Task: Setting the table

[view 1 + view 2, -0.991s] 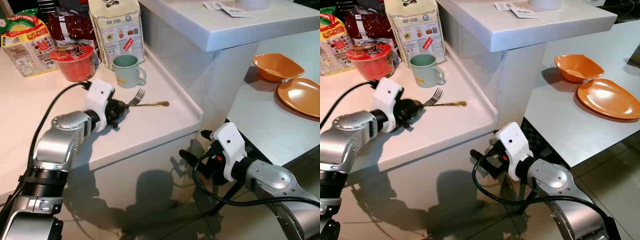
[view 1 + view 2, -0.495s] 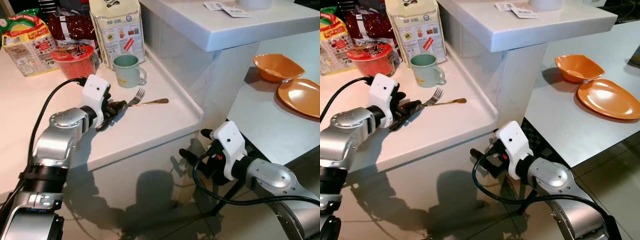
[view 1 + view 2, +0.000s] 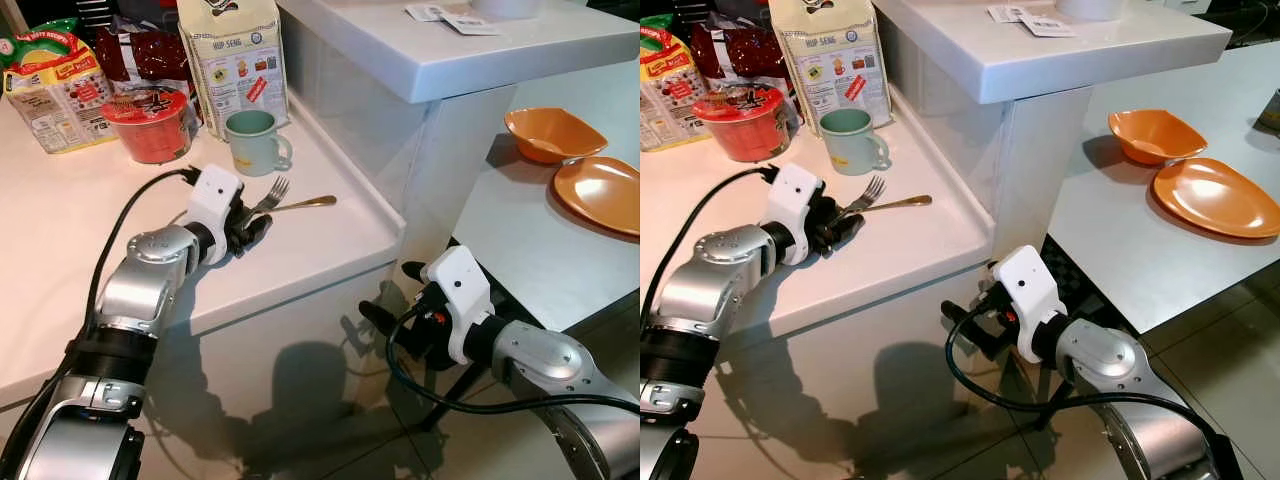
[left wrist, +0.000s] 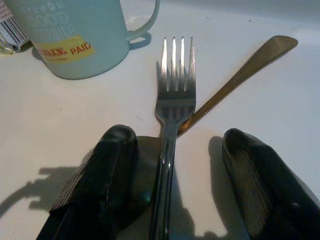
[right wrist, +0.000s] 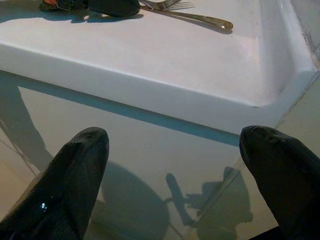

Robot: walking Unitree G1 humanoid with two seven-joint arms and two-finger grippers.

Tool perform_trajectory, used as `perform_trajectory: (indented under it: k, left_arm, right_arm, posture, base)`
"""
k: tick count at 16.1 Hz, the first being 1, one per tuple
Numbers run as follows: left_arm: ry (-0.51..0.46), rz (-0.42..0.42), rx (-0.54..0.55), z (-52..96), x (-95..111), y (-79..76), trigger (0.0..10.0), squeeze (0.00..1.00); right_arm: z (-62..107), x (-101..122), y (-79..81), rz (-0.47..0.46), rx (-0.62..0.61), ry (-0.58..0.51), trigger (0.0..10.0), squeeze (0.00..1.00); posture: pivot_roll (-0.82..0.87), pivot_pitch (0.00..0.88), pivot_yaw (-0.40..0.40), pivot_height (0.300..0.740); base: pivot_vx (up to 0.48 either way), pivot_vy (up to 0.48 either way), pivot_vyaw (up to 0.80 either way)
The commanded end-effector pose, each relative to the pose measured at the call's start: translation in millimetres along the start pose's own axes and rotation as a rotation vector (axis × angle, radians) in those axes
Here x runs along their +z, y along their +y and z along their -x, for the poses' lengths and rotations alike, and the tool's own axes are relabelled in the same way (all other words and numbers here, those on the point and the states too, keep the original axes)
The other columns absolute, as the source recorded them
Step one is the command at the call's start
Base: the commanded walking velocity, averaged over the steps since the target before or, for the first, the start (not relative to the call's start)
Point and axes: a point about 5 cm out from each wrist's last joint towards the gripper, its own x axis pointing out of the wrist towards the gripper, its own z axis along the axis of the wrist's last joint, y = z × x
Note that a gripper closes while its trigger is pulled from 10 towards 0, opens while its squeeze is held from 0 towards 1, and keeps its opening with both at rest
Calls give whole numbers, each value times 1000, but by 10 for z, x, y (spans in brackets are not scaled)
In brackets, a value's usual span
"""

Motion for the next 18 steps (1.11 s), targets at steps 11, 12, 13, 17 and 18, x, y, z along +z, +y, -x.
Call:
perform_trajectory:
  k: [11, 12, 13, 17, 18]
  left_arm:
    - [110, -26, -68, -28, -44, -7, 0, 0]
    - [124, -25, -78, -27, -51, -2, 0, 0]
    - [126, -25, -80, -26, -53, 0, 0, 0]
    - [125, -26, -91, -29, -34, 4, 0, 0]
    - [126, -27, -96, -28, -32, 2, 0, 0]
  right_arm:
    - [19, 12, 36, 8, 12, 5, 10000, 0]
    - [20, 10, 39, 10, 14, 7, 10000, 0]
    - [21, 9, 41, 10, 14, 7, 10000, 0]
    - [27, 8, 35, 12, 13, 8, 10000, 0]
    - [28, 7, 33, 13, 13, 8, 10000, 0]
  posture:
    - [-23, 0, 8, 740]
    - [-24, 0, 9, 740]
    - [-24, 0, 9, 740]
    - [-25, 0, 10, 740]
    - [-25, 0, 10, 740]
  base:
    - [0, 0, 0]
    - [0, 0, 0]
    - [0, 0, 0]
    - [0, 0, 0]
    - [0, 0, 0]
